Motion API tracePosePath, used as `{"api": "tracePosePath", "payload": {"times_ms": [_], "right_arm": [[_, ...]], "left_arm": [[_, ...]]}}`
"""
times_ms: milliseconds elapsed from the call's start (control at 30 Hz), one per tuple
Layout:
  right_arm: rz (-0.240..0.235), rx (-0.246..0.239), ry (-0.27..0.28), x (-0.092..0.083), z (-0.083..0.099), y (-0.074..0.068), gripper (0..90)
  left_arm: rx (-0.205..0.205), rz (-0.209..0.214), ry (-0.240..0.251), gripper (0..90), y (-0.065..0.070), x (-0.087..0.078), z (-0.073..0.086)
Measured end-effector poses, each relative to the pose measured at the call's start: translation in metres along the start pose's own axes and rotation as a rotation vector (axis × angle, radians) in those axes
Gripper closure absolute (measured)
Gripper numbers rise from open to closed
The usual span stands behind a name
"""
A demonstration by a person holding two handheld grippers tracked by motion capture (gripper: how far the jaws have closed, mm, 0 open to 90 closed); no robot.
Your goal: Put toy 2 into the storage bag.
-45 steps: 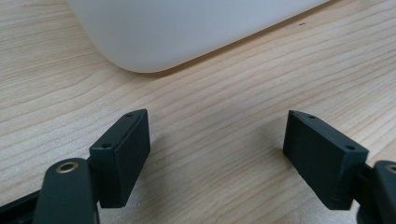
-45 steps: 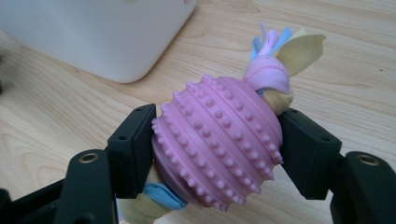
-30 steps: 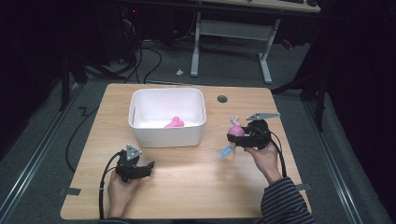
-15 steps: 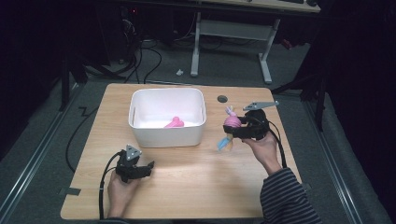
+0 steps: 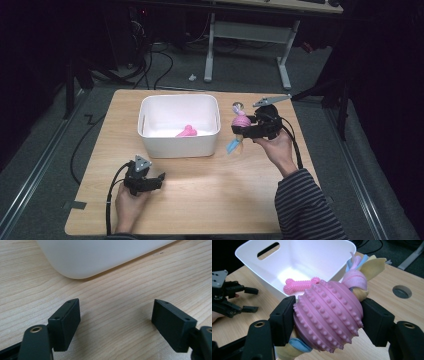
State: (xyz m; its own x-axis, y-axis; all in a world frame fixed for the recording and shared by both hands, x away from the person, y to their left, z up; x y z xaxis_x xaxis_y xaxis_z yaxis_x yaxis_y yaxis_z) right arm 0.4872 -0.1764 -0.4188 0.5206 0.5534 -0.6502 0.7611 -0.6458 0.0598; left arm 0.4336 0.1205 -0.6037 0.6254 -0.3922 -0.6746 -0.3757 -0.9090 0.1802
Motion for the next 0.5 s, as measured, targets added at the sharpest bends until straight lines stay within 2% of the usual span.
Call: {"api": "tracePosePath", "payload": {"times_ms": [200,500], "right_arm": [[-0.003,-0.026,0.027,0.0,-0.019,-0.003,33.6],[-0.031,-0.033,0.048,0.007,-0.041,-0.008,33.5]], "left_arm": [[0.002,0.001,-0.002,23.3,0.0,0.0,0.0],[0.001,0.002,-0.003,23.3,0.0,0.0,0.0]]}}
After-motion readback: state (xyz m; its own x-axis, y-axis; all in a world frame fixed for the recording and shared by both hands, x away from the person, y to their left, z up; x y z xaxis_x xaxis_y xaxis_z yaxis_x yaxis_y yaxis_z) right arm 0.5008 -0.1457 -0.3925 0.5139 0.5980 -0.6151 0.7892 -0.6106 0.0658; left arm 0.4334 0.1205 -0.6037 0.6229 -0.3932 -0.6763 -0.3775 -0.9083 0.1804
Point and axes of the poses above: each handheld gripper's, and its own axes: x roughly forward along the jaws, z roughly out of its underside, y roughly to its right, the point moved 10 cm from there along x, roughly forward along the jaws, and after that the axes turned 13 degrees about -x, right-handed, at the moved point
